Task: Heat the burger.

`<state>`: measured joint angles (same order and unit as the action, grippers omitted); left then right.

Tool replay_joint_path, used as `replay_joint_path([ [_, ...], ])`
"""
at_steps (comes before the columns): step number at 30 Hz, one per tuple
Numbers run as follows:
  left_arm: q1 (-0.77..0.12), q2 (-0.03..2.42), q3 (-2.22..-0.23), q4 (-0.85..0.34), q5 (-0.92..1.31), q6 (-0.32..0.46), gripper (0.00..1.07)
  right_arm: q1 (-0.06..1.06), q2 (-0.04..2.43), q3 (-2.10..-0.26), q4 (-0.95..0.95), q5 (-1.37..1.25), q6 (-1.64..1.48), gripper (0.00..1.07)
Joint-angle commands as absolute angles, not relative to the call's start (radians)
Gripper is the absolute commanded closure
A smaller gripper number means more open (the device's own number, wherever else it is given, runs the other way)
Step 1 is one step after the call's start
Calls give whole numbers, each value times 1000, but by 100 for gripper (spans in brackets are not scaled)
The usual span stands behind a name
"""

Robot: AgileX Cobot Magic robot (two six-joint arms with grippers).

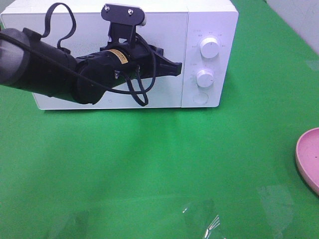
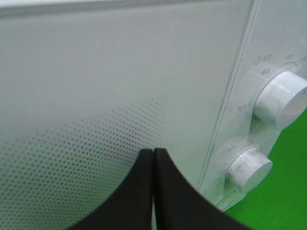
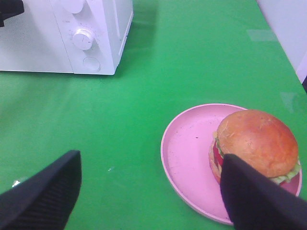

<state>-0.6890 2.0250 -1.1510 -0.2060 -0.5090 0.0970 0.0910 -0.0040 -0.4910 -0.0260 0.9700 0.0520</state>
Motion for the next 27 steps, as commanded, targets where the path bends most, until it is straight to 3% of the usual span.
replay_joint_path([
  [1,-694,1981,-1144,-285,-494,95,107,84,-29,-489,-24,961,41,31],
  [4,-718,1944,-1108,-288,-458,95,103,84,-29,-489,-24,961,41,31],
  [6,-764,1867,-1012,-287,-403,95,90,84,-29,-489,-24,961,41,31],
  [7,-764,1867,-1012,-287,-403,95,90,84,-29,-489,-24,961,41,31],
  [8,-778,1846,-985,-287,-390,95,71,84,-29,-489,-24,961,41,31],
  [9,-778,1846,-985,-287,-390,95,71,84,-29,-489,-24,961,41,31],
  [10,-807,1811,-937,-288,-369,95,47,84,-29,-489,-24,961,41,31],
  [11,-818,1797,-914,-288,-357,95,33,84,-29,-489,-24,961,41,31],
  [12,-818,1797,-914,-288,-357,95,33,84,-29,-489,-24,961,41,31],
  [13,-838,1765,-876,-288,-315,95,12,84,-29,-489,-24,961,41,31],
  [15,-850,1737,-843,-288,-249,93,6,84,-29,-489,-24,961,41,31],
  [23,-828,1663,-810,-276,92,102,7,84,-29,-489,-24,961,41,31],
  [27,-738,1590,-810,-279,305,70,7,84,-29,-489,-24,961,41,31],
])
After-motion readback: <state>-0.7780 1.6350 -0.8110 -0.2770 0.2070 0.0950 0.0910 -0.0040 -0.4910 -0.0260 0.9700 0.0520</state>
